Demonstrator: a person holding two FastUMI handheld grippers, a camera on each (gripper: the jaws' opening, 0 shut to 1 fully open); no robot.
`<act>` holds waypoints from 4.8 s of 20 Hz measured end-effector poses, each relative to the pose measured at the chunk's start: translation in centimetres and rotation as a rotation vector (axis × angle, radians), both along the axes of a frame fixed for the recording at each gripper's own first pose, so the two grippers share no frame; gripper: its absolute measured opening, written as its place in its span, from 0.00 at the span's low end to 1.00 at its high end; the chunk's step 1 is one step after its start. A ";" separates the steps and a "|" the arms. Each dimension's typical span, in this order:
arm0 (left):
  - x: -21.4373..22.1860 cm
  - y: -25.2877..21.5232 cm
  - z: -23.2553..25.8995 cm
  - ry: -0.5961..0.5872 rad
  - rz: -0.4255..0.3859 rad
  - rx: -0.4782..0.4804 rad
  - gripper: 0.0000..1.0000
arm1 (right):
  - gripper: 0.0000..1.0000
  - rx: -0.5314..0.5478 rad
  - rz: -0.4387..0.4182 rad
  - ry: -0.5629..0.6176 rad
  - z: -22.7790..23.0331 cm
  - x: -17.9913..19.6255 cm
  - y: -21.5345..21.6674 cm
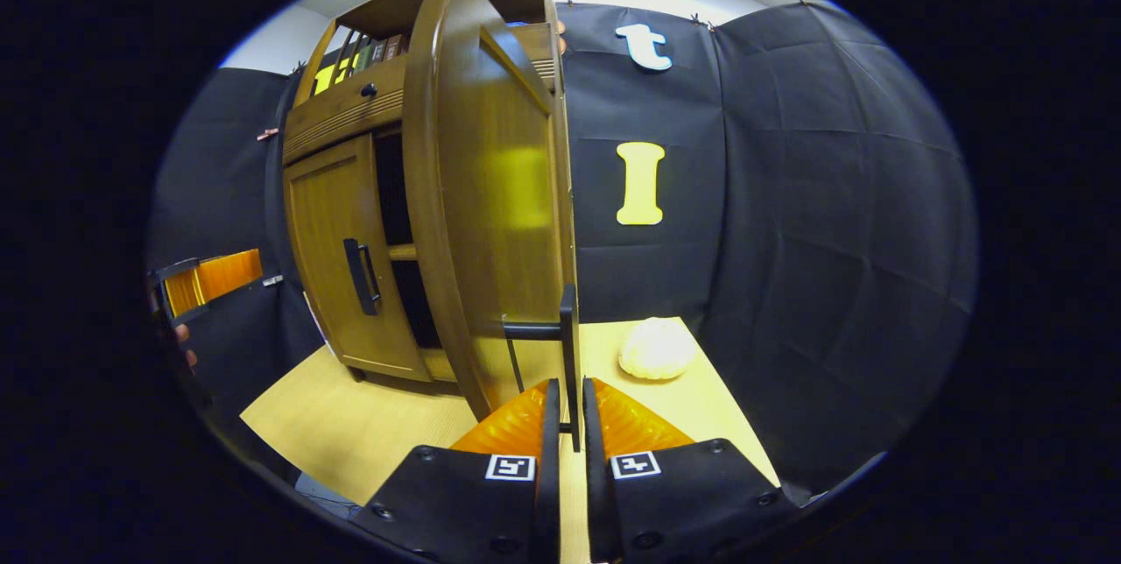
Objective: Open the right door of the double-door shoe cabinet with the right hand, and open the left door with the left hand.
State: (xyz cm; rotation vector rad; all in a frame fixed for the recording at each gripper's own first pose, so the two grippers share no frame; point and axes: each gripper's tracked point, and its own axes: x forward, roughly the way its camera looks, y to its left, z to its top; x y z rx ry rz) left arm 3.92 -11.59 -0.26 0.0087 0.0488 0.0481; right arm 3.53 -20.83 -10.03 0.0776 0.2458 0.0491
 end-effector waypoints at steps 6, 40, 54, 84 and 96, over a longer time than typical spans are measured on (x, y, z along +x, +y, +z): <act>1.9 -0.9 -0.5 0.024 -0.014 0.007 0.99 | 0.17 0.003 -0.058 -0.026 0.5 -0.4 -4.7; 22.9 3.4 -8.4 0.097 -0.017 0.005 0.36 | 0.98 -0.028 -0.394 -0.130 3.8 -6.1 -15.6; 13.5 6.5 -8.9 0.128 -0.075 -0.035 0.34 | 0.98 -0.028 -0.257 -0.185 5.3 -8.5 -5.3; 0.0 24.8 -9.1 0.097 0.024 -0.043 0.18 | 0.98 -0.084 -0.054 -0.188 6.2 -8.8 12.6; -0.4 29.1 -9.4 0.108 0.034 -0.063 0.19 | 0.95 -0.065 -0.011 -0.202 6.6 -7.6 15.4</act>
